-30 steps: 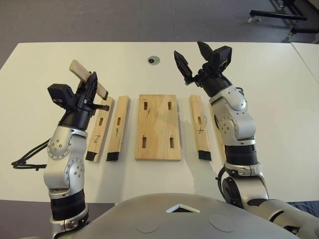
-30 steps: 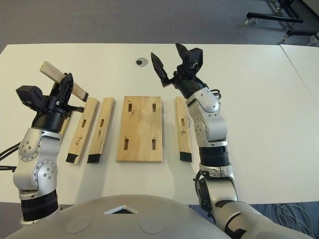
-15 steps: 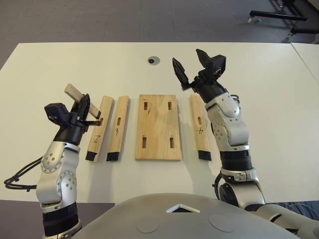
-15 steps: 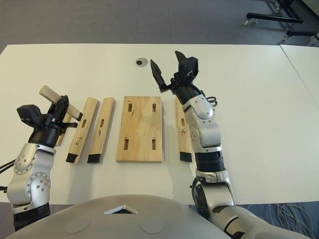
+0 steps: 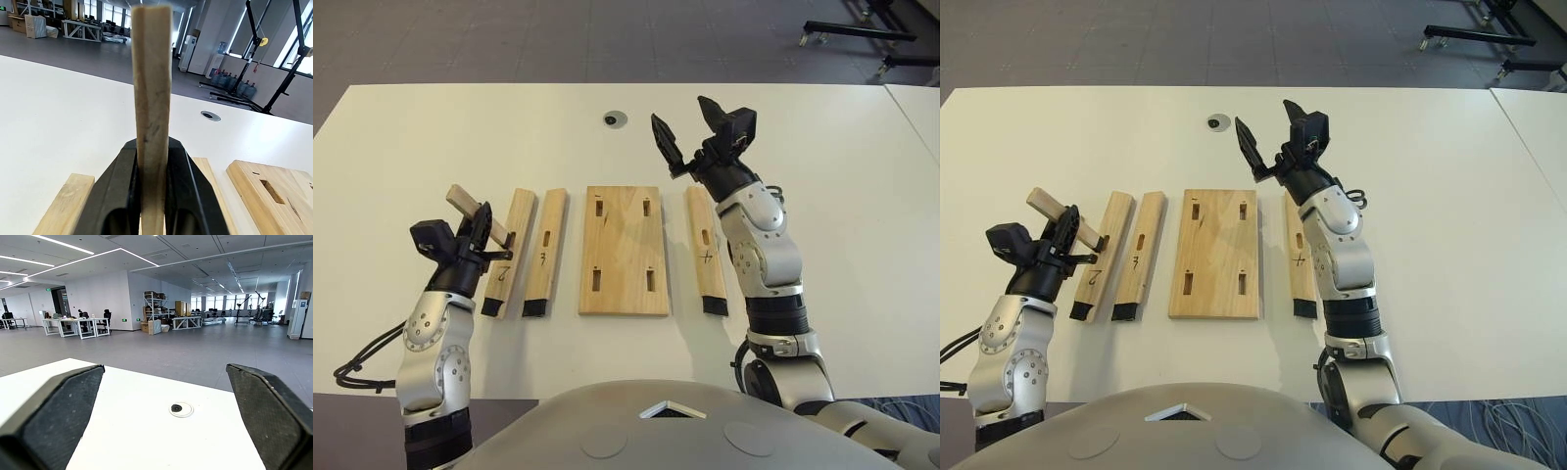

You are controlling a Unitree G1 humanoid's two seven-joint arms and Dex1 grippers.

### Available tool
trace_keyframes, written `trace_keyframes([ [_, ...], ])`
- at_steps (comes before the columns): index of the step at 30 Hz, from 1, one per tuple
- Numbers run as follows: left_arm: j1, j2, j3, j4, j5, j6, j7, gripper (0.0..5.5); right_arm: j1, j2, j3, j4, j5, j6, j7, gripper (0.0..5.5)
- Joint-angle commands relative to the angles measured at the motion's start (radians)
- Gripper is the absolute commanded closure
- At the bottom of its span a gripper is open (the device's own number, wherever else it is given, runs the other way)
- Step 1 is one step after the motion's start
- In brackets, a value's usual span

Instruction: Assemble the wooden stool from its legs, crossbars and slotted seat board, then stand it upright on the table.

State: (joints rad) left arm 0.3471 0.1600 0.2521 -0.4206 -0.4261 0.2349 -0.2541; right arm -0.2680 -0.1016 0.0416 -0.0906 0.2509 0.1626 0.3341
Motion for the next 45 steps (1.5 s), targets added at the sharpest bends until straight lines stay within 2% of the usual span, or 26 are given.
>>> trace_keyframes([
  [1, -0.002, -0.007, -0.007, 0.01, 0.001, -0.004, 0.003, 5.11, -0.02, -0.006, -0.002, 0.006, -0.006, 0.001, 0.005, 0.92],
  [19, -0.04, 0.011, -0.005, 0.123, 0.021, 0.028, 0.002, 5.11, -0.016, 0.006, 0.001, -0.003, -0.021, -0.006, -0.007, 0.92],
  [34, 0.016, 0.022, -0.099, 0.112, 0.115, -0.022, 0.0, 5.11, -0.015, -0.007, 0.002, -0.003, -0.031, -0.009, -0.005, 0.92],
  [35, 0.016, 0.023, -0.1, 0.112, 0.116, -0.026, 0.001, 4.72, -0.015, -0.007, 0.002, -0.002, -0.031, -0.009, -0.005, 0.92],
  [45, -0.008, 0.039, -0.088, 0.085, 0.148, -0.064, -0.005, 3.19, -0.014, 0.004, -0.001, 0.001, -0.039, -0.015, -0.018, 0.92],
])
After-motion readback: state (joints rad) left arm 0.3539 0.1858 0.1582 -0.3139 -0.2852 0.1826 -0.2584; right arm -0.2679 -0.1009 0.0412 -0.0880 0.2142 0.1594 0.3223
